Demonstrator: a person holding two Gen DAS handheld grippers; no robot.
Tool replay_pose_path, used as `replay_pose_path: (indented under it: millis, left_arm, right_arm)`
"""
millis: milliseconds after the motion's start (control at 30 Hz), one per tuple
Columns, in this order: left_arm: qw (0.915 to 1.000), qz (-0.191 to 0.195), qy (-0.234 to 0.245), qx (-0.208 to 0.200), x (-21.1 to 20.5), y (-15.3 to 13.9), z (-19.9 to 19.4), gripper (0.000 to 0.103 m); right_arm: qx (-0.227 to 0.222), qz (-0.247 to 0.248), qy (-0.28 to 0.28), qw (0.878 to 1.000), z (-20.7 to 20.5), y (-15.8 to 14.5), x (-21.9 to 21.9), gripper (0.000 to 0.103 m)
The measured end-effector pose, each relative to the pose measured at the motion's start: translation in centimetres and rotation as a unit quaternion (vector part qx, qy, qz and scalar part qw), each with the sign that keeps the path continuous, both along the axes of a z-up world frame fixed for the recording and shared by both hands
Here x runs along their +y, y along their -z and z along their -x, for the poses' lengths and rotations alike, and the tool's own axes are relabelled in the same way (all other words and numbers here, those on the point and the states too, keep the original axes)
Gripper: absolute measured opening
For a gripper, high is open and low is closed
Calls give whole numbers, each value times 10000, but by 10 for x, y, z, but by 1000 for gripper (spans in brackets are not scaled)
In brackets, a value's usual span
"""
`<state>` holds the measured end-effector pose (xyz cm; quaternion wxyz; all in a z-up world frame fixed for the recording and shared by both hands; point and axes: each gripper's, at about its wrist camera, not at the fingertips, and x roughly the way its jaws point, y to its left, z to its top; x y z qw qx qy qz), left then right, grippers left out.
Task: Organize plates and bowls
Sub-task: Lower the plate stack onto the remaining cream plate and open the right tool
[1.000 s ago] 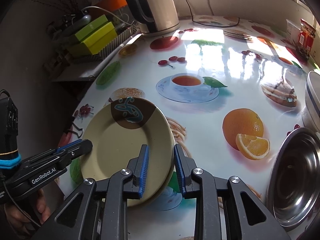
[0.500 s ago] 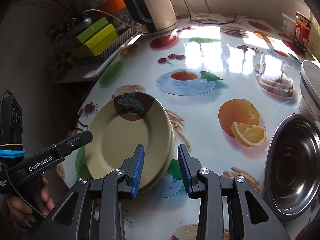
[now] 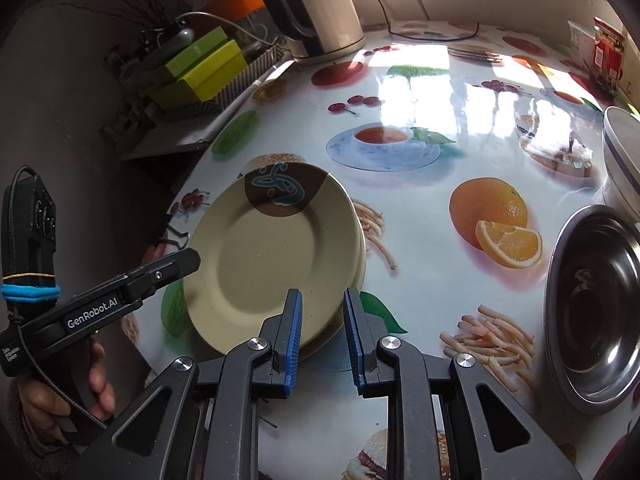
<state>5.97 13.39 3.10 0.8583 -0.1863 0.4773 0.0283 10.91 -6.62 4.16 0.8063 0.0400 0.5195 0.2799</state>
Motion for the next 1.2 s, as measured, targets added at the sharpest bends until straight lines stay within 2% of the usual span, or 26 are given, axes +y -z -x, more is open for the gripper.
replay_pose_path:
  millis: [400, 700, 800, 900, 1033, 1200]
  left_arm:
    - [10000, -71, 19, 2, 1, 1, 0, 36]
    - [9966, -752, 132, -296, -11, -15, 2, 36]
    - [9959, -773, 222, -403, -15, -20, 1, 36]
    - [9934, -1008, 275, -474, -23, -24, 0, 36]
    - [9911, -1136, 343, -598, -32, -32, -2, 36]
    - [9874, -1321, 449, -751, -46, -41, -9, 36]
  right_arm:
    - [-22, 45, 94, 9999, -6, 2, 6, 20]
    - [-187, 75, 134, 9997, -6, 0, 7, 20]
    - [-290, 127, 206, 9993, -6, -3, 3, 20]
    - [-363, 121, 305, 9988, -6, -6, -2, 21]
    - [-480, 130, 439, 9978, -7, -10, -10, 21]
    - [-612, 153, 551, 9965, -7, -18, -19, 26]
